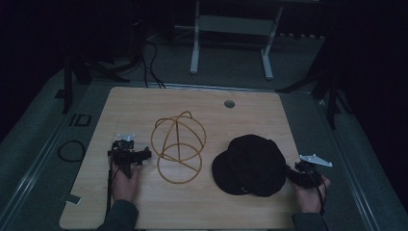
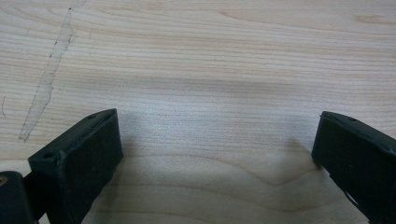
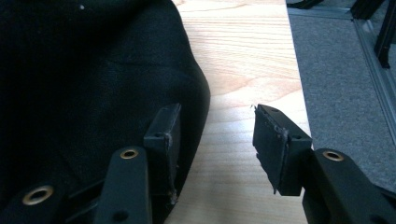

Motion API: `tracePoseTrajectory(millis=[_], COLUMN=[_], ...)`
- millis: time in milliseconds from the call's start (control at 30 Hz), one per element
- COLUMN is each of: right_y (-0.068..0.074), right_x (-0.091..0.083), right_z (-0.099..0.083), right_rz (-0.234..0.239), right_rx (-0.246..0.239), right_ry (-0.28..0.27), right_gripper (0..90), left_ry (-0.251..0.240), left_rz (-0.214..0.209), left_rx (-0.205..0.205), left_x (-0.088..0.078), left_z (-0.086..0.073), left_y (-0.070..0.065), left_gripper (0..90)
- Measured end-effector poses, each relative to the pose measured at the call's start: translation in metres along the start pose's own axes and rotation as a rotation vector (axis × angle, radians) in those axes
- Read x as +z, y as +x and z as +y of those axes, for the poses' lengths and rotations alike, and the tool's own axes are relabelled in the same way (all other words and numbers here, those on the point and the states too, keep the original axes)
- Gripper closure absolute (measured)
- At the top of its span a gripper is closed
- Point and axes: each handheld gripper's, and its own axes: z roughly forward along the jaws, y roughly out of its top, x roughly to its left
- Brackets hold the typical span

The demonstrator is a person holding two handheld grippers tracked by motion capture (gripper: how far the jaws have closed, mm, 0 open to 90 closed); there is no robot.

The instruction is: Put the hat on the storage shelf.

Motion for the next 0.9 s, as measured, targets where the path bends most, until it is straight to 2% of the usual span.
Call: tracePoseTrajectory(millis=[233,267,367,600,700,733,900], right_y=[-0.002,-0.002,-0.001,0.005,0.006,0.009,0.014], right_x=[-0.002,-0.003,-0.005,-0.01,-0.01,-0.012,-0.018], right_z=[0.007,0.011,0.018,0.033,0.035,0.038,0.048], right_rz=[0.01,0.031,0.042,0.123,0.126,0.136,0.151], right_rx=[-0.036,-0.047,-0.068,-0.108,-0.115,-0.138,-0.168], right_ry=[0.017,0.022,0.028,0.055,0.059,0.069,0.089], right_gripper=[50.9,50.7,50.6,49.9,49.7,49.5,48.9], left_ry=[0.0,0.0,0.0,0.0,0.0,0.0,0.002], left_rz=[0.0,0.0,0.0,0.0,0.0,0.0,0.0], left_rx=[0.0,0.0,0.0,0.0,0.0,0.0,0.002], left_x=[0.0,0.0,0.0,0.0,0.0,0.0,0.0], left_z=[0.0,0.0,0.0,0.0,0.0,0.0,0.0], left_y=[0.0,0.0,0.0,0.0,0.0,0.0,0.0], left_gripper=[1.2,1.2,1.2,1.2,1.2,1.2,1.2])
